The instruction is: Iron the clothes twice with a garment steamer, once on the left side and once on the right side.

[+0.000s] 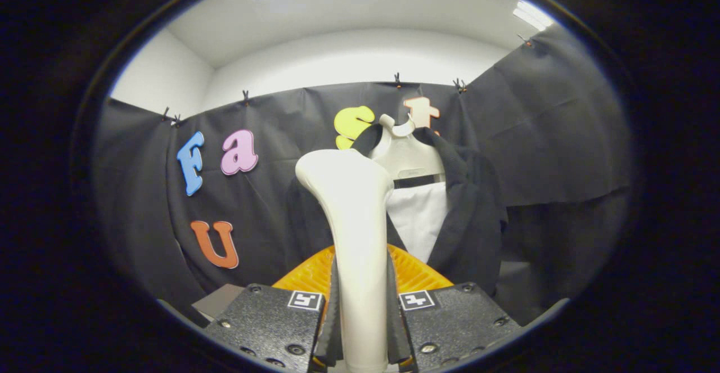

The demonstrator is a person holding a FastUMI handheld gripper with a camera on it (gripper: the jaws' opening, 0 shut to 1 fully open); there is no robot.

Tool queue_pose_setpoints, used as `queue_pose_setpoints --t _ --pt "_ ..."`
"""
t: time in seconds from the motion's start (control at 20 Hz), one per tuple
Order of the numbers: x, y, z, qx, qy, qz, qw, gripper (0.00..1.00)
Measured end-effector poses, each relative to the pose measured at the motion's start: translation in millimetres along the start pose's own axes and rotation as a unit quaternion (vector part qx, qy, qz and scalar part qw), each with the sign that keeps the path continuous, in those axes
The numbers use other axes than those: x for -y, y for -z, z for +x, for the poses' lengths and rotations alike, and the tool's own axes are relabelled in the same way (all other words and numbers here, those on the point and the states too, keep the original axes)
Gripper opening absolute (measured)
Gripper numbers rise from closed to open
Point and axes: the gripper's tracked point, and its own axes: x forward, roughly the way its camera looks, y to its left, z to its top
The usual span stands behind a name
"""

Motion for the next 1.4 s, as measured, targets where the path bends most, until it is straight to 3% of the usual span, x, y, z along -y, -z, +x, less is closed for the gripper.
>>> queue_pose_setpoints --t 0.45,1.4 --pt "17.3 66.5 37.9 -0.045 0.068 -0.096 0.992 0.37" --pt "34.6 163.7 -1.4 -0.115 0.091 -0.13 0.981 0.37"
